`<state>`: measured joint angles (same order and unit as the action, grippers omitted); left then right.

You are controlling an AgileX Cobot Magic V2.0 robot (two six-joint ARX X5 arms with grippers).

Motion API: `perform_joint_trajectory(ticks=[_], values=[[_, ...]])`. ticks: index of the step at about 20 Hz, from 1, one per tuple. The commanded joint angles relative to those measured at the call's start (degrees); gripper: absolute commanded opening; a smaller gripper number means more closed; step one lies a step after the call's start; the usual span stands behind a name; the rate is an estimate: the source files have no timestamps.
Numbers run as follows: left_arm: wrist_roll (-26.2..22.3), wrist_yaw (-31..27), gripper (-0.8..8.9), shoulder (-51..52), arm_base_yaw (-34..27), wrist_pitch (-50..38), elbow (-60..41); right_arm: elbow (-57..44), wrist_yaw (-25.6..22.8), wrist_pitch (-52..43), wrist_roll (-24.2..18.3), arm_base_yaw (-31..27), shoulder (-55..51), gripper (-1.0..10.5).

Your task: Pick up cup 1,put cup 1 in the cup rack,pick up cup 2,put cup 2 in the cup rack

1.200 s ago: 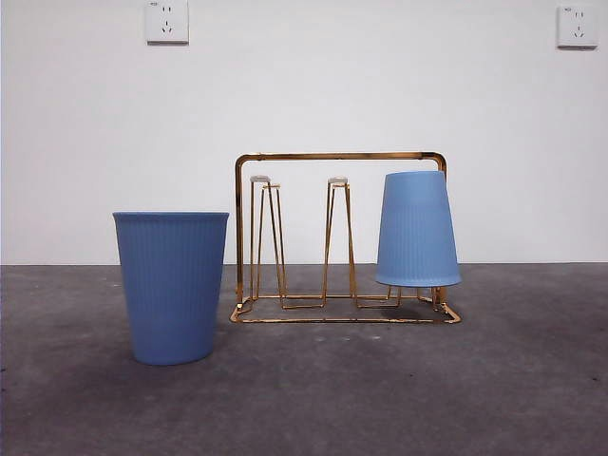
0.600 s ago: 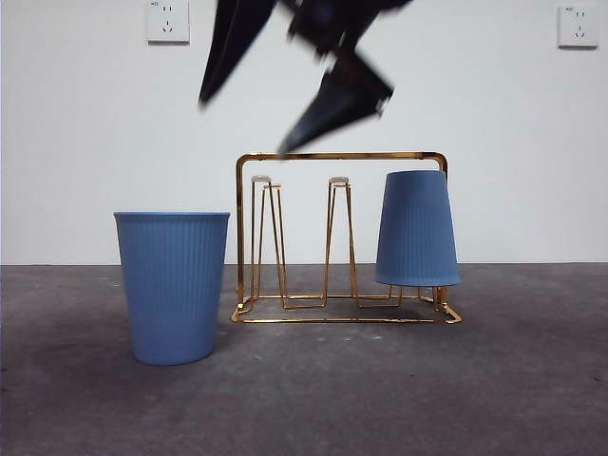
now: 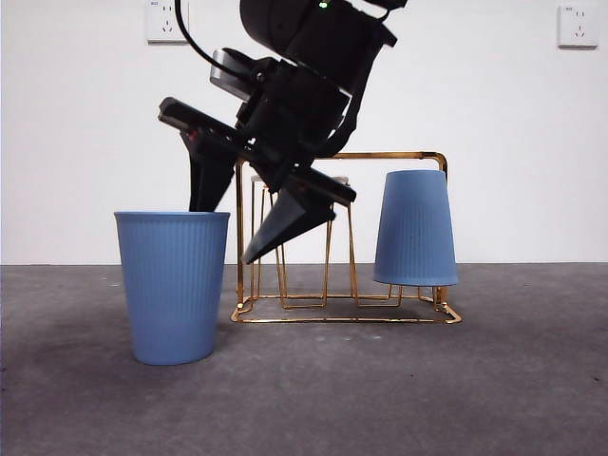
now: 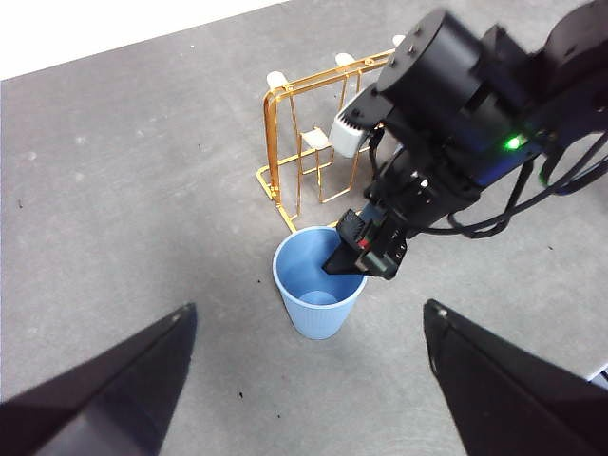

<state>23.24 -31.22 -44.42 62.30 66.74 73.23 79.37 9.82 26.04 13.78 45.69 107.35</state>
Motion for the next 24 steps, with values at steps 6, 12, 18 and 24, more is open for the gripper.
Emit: perform_joint_trajectory(ticks=[6,12,18,24], values=[[1.7,1.4,4.04,-0.5,0.1,-3.4,-0.4,-0.1,-0.3,-3.8,0.5,0.1,1.1,-0.2],[1.6,1.4,4.04,-1.7,0.0,-9.9,-0.4,-0.1,-1.8,1.2,-3.4,0.0,-7.9,-0.2],[-1.7,6.5,4.04,-5.5,-0.1,-26.8,-0.4,-0.1,-10.0,9.0,-8.9,0.0,-33.6,-0.2],[-0.2,26.7,4.05,-16.0,-2.3,-50.0,-0.4,-0.1,-21.5,12.5,-16.0,0.0,-60.3,-0.2]])
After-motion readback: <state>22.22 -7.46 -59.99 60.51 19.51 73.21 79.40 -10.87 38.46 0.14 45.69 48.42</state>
